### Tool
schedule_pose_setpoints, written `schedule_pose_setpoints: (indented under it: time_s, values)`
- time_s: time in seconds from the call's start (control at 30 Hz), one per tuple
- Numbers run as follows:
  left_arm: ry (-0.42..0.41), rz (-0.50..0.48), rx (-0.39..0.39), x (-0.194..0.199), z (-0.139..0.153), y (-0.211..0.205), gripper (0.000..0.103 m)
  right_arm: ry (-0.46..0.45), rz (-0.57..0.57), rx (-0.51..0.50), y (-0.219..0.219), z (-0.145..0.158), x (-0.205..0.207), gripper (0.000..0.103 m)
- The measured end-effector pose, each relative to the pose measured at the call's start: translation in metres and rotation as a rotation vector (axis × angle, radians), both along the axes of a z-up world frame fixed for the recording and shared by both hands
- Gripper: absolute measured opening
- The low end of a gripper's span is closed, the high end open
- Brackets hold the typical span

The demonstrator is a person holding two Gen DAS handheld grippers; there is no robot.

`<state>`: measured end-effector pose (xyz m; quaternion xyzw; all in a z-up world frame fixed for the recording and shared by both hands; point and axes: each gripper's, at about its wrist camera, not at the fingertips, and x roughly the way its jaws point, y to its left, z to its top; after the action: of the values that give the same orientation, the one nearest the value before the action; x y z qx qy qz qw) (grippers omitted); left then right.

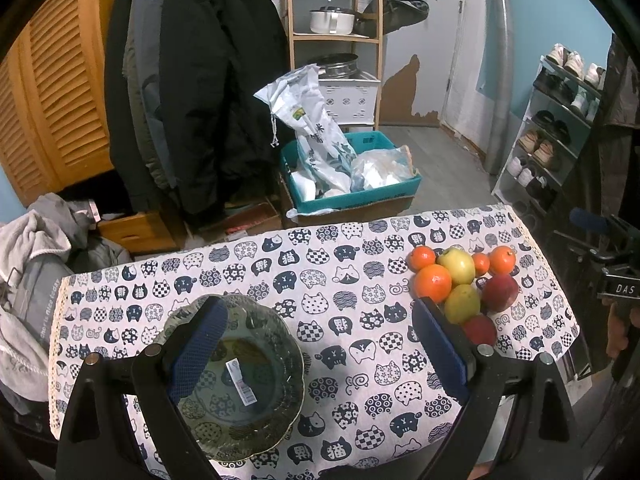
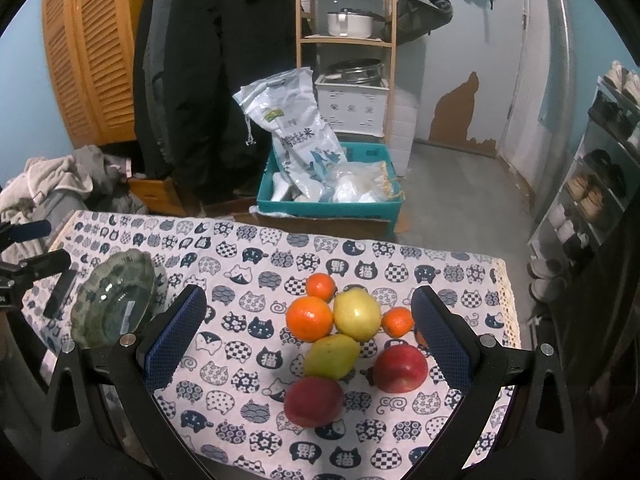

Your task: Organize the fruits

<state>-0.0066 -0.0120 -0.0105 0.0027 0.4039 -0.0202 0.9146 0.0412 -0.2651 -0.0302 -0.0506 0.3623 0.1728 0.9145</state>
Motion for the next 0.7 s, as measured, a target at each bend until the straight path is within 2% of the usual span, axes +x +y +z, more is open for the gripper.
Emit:
schedule_pose_setpoints:
  time_s: [0.7]
  values:
    - [0.008, -0.001, 0.002, -0.0026, -0.0025, -0.0055, 0.095, 0.013, 0.003, -0.010, 0.0002, -0.0029, 0.0014, 0.100]
